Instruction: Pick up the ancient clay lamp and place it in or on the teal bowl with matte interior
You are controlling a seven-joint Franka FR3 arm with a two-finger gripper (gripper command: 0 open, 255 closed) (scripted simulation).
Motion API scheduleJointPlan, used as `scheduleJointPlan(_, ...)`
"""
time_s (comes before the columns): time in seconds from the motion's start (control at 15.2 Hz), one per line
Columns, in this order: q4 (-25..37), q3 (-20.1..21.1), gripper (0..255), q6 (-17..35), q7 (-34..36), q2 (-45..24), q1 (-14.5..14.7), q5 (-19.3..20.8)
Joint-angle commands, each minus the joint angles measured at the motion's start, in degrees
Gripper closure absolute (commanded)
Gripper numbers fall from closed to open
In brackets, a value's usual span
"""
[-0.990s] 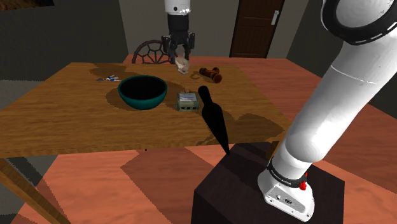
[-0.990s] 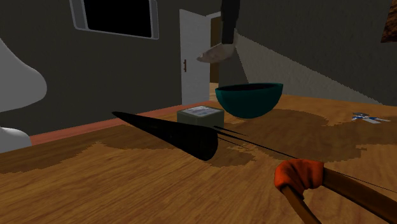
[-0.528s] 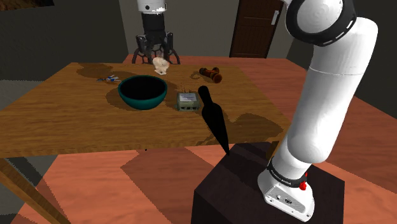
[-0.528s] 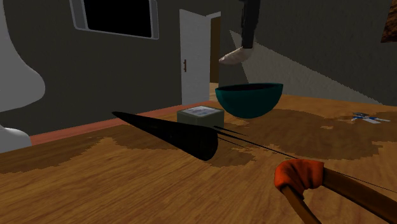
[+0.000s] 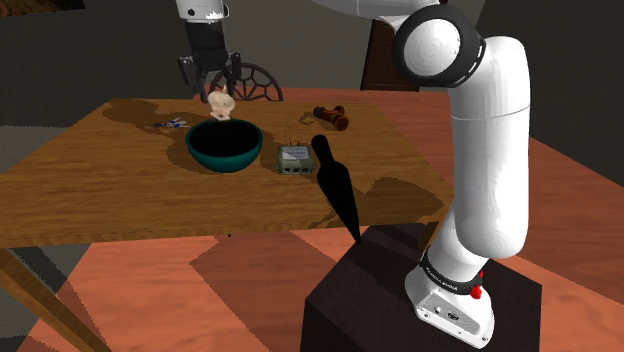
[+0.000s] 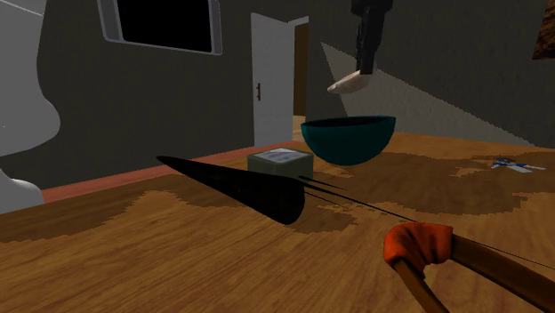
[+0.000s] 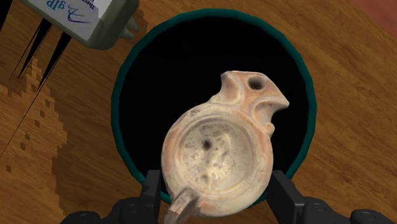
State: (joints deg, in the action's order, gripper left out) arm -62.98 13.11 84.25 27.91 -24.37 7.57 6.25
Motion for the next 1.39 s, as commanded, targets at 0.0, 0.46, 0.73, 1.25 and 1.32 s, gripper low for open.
scheduleJointPlan(0.0, -1.9, 0.0, 255, 1.7, 0.1, 0.3, -0.1, -0.1)
scheduleJointPlan(0.46, -10.0, 0.0, 255, 8.1, 0.2, 2.0, -0.8, -0.4)
scheduleJointPlan(0.73, -13.5, 0.0, 255, 11.1, 0.3, 2.5, -1.0, -0.5)
scheduleJointPlan(1.25, -13.4, 0.0, 0, 11.1, 0.3, 2.4, -1.0, -0.5)
scheduleJointPlan(1.32, -13.4, 0.0, 0, 11.1, 0.3, 2.4, -1.0, -0.5)
